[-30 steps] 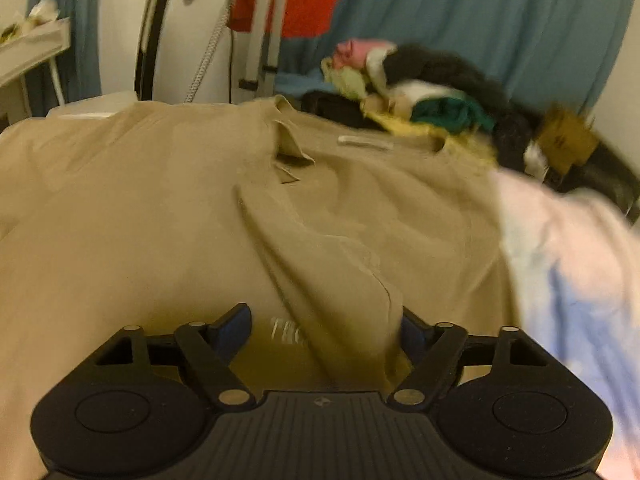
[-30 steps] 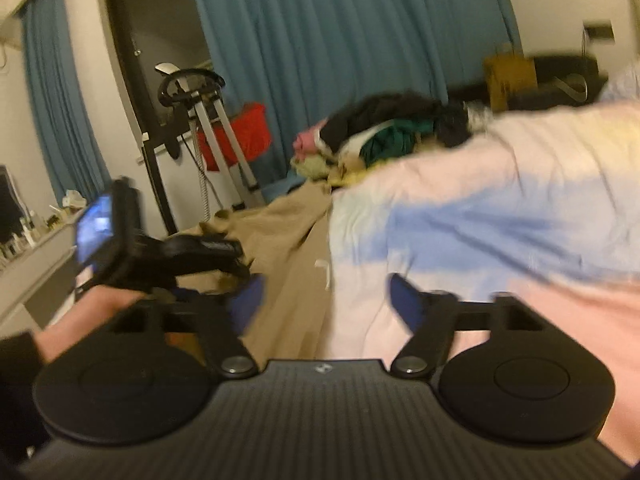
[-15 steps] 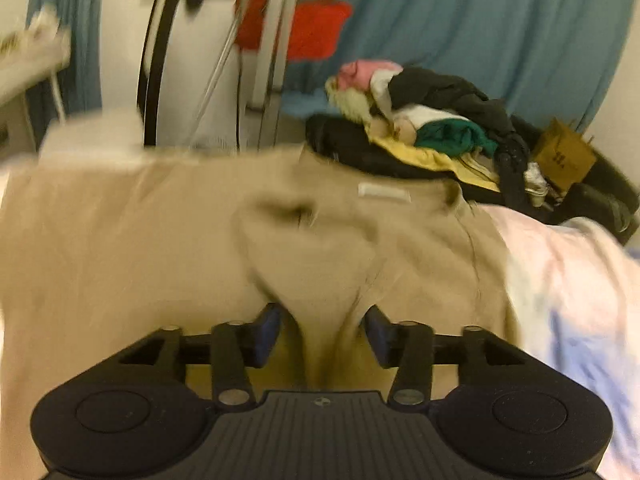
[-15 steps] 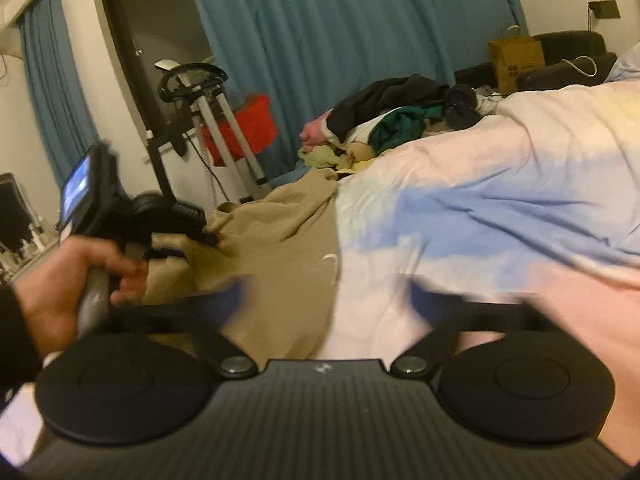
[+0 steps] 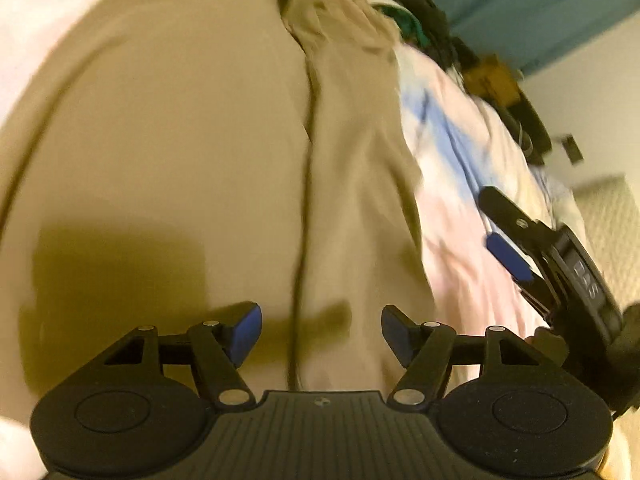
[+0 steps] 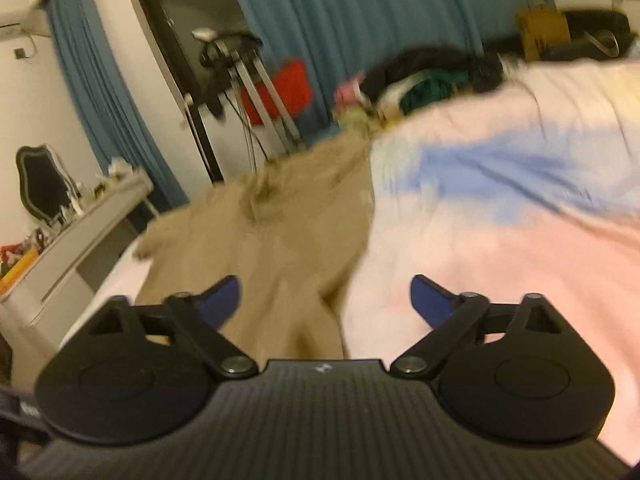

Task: Fold clothes

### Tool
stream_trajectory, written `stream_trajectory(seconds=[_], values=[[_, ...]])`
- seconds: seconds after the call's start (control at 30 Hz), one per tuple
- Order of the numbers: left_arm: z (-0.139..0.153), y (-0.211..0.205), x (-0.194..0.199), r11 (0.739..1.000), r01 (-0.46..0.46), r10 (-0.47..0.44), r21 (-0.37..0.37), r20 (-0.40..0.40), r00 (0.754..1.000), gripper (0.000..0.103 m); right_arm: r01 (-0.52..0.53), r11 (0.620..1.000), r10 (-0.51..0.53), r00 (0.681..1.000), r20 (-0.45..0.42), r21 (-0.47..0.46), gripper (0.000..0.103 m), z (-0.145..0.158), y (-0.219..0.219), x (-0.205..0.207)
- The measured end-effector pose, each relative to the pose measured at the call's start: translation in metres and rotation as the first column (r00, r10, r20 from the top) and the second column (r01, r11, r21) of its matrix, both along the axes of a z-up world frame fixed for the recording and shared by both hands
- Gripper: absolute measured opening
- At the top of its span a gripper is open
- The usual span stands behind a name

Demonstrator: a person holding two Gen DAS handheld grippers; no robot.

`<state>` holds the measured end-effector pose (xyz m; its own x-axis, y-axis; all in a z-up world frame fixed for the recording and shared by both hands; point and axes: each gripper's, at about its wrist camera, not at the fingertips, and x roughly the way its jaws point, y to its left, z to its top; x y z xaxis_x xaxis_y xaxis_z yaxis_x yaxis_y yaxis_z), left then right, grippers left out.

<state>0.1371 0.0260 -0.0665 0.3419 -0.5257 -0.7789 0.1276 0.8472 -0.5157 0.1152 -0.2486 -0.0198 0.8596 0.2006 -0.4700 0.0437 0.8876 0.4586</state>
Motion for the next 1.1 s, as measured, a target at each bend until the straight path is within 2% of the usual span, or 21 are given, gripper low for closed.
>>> stream_trajectory(seconds=[0.03, 0.13, 0.2, 0.27, 0.3, 0.37, 0.43, 0.47, 0.5, 0.63, 0.73, 0.87, 0.93, 1.0, 1.03, 1.07, 1.1], values=[[-0.001, -0.002, -0.005, 1.000, 0.009, -0.009, 0.004, 0.000, 1.000, 0.068, -0.006, 1.000, 0.007, 0.999, -0.042, 0.028, 0.076, -0.002, -0.003, -0.006], [-0.007, 0.001, -0.006, 0.999, 0.005, -0.006, -0.033, -0.027, 1.000, 0.069, -0.002, 0.988, 0.025, 0.989, -0.147, 0.156, 0.075, -0.017, -0.011, -0.024], [-0.011, 0.003, -0.008, 0.998, 0.002, -0.005, -0.059, -0.045, 0.999, 0.066, 0.034, 0.979, 0.011, 0.977, -0.215, 0.203, 0.075, -0.032, -0.013, -0.032], [-0.015, 0.006, -0.009, 0.997, -0.001, -0.004, -0.084, -0.064, 0.998, 0.048, 0.053, 0.968, 0.022, 0.957, -0.291, 0.247, 0.070, -0.046, -0.014, -0.034], [-0.017, 0.007, -0.009, 0.995, -0.003, -0.004, -0.096, -0.073, 0.997, 0.026, 0.042, 0.968, 0.038, 0.951, -0.308, 0.249, 0.067, -0.049, -0.011, -0.035], [-0.021, 0.009, -0.011, 0.993, -0.007, -0.004, -0.121, -0.092, 0.996, 0.002, 0.014, 0.974, 0.061, 0.945, -0.322, 0.225, 0.061, -0.048, -0.003, -0.037], [-0.020, 0.012, -0.013, 0.990, -0.008, -0.003, -0.140, -0.078, 0.997, 0.003, -0.031, 0.975, 0.103, 0.940, -0.325, 0.220, 0.034, -0.042, 0.005, -0.040], [-0.015, 0.014, -0.016, 0.990, 0.000, -0.008, -0.142, -0.056, 0.998, 0.002, -0.049, 0.976, 0.120, 0.935, -0.334, 0.212, 0.026, -0.039, 0.009, -0.042], [-0.010, 0.016, -0.020, 0.989, 0.008, -0.014, -0.145, -0.036, 0.999, 0.002, -0.063, 0.979, 0.127, 0.932, -0.340, 0.191, 0.009, -0.036, 0.013, -0.045], [0.002, 0.020, -0.035, 0.990, 0.053, -0.054, -0.130, -0.002, 0.999, 0.002, -0.096, 0.987, 0.134, 0.935, -0.330, 0.128, 0.005, -0.015, 0.019, -0.062], [-0.004, 0.012, -0.044, 0.995, 0.091, -0.090, -0.038, 0.010, 0.996, 0.002, -0.127, 0.991, 0.136, 0.928, -0.347, 0.049, 0.005, -0.008, 0.029, -0.072], [-0.004, 0.006, -0.044, 0.992, 0.118, -0.119, 0.035, 0.032, 0.992, 0.007, -0.103, 0.994, 0.103, 0.917, -0.385, 0.020, 0.008, -0.014, 0.031, -0.072], [0.007, 0.010, -0.050, 0.991, 0.112, -0.118, 0.074, 0.085, 0.989, 0.019, -0.071, 0.997, 0.069, 0.929, -0.362, 0.009, 0.009, -0.009, 0.027, -0.075], [0.023, 0.013, -0.055, 0.989, 0.092, -0.110, 0.113, 0.168, 0.980, 0.052, -0.039, 0.999, 0.038, 0.946, -0.323, 0.004, 0.012, 0.001, 0.023, -0.080], [0.033, 0.017, -0.057, 0.989, 0.077, -0.103, 0.129, 0.214, 0.971, 0.059, -0.027, 1.000, 0.029, 0.952, -0.305, 0.011, 0.022, 0.006, 0.022, -0.083], [0.042, 0.018, -0.057, 0.988, 0.059, -0.094, 0.143, 0.251, 0.963, 0.070, -0.019, 1.000, 0.023, 0.959, -0.282, 0.018, 0.035, 0.013, 0.021, -0.087], [0.051, 0.015, -0.057, 0.987, 0.039, -0.084, 0.158, 0.289, 0.954, 0.079, -0.013, 1.000, 0.018, 0.969, -0.246, 0.018, 0.067, 0.021, 0.021, -0.091]])
